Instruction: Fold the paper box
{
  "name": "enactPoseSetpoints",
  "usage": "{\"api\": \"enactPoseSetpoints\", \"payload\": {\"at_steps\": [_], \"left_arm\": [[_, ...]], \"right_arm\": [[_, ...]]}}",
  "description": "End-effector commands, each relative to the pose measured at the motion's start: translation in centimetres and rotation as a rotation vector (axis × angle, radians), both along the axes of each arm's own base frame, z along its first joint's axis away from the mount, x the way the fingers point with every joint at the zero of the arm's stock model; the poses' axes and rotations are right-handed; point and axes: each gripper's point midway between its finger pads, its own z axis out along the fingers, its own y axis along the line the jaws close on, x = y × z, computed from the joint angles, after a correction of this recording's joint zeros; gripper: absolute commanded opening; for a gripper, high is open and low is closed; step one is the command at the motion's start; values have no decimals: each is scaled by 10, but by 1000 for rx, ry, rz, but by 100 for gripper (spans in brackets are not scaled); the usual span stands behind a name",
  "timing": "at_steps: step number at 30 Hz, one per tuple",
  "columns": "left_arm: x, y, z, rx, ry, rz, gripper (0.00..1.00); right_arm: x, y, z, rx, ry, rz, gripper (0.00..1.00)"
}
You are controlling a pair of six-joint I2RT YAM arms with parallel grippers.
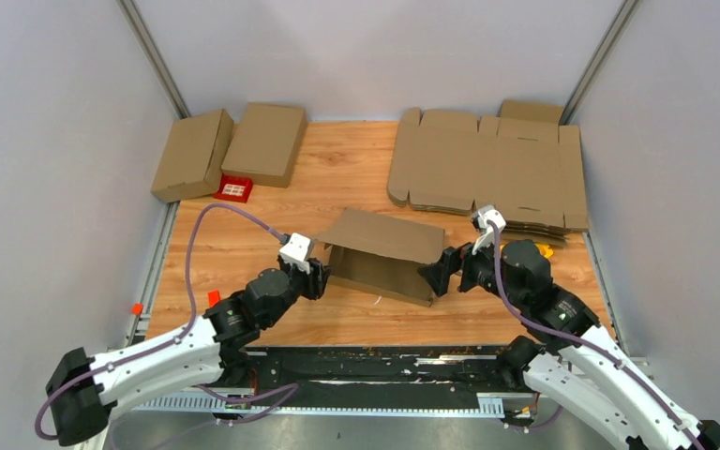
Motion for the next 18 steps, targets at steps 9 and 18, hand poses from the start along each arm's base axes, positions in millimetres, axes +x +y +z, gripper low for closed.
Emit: {"api": "enactPoseSetpoints", "payload": {"at_steps": [9, 18], "left_arm": [[-36, 26, 63, -12, 72, -59, 73], [24, 57, 135, -119, -83, 146, 76]], "right_arm": [[-7, 1, 52, 19, -52, 41, 99], [49, -9, 73, -75, -117, -136, 85]]}}
